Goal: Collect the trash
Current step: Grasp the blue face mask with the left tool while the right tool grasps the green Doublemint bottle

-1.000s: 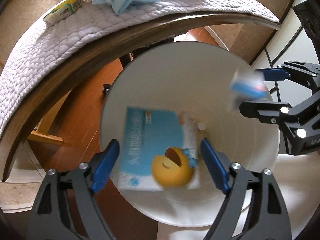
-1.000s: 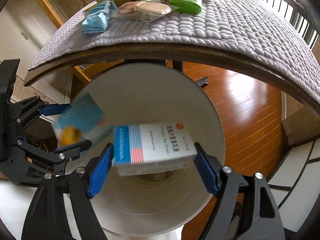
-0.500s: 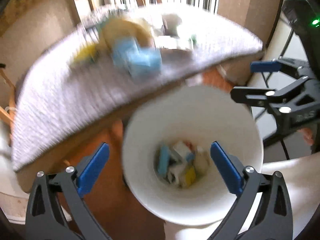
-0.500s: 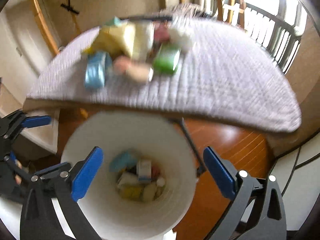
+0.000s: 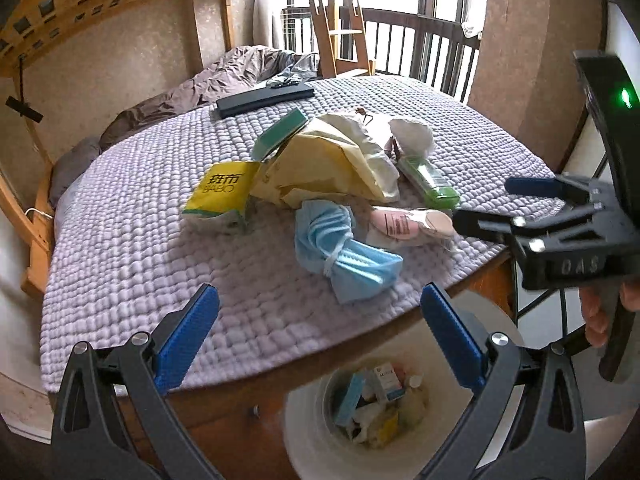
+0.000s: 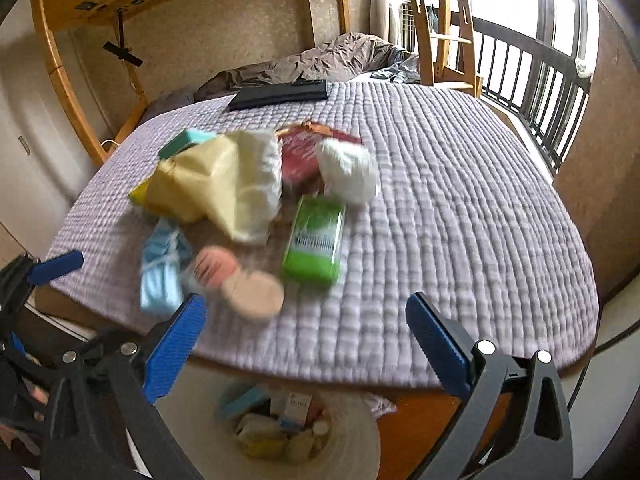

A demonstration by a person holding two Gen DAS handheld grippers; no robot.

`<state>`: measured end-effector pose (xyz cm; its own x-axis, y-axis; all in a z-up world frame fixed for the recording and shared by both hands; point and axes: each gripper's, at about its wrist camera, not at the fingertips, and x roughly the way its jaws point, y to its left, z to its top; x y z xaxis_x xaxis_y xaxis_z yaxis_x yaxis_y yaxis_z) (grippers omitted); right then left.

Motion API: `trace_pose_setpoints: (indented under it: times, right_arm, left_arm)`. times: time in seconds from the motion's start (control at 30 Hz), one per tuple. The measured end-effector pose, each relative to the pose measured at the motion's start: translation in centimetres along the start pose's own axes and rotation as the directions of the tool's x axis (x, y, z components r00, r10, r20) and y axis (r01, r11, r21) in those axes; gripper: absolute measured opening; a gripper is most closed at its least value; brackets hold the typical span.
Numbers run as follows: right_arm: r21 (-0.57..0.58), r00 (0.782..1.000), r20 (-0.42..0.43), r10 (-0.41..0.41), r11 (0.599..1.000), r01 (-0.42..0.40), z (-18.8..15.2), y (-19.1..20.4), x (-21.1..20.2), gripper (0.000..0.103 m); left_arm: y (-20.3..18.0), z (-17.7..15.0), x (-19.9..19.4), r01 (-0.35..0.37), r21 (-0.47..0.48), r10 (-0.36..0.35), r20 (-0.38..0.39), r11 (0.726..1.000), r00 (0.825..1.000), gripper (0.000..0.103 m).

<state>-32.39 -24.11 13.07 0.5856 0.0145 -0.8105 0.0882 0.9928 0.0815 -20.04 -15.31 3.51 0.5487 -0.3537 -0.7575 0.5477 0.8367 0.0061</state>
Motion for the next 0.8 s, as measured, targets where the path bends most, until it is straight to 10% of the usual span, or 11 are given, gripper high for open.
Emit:
trace_pose_setpoints:
  times: [0.43, 0.8]
  right_arm:
    - [-0.002, 0.997, -0.071, 0.01, 1.0, -0.01, 3.5, -1.1, 4.6, 0.079]
    - [-0.08, 0.996, -0.086, -0.02, 0.997, 0.013, 4.3, -0.4, 6.4, 0.043]
  left_arm:
    - [-0.3, 0.4, 3.2, 0.022, 0.052, -0.021, -0.012, 0.998, 1.0, 0.1]
    - [-1.3, 1.0, 4.1, 0.041, 0.099, -0.039, -0.023, 0.994, 0.999, 0.068]
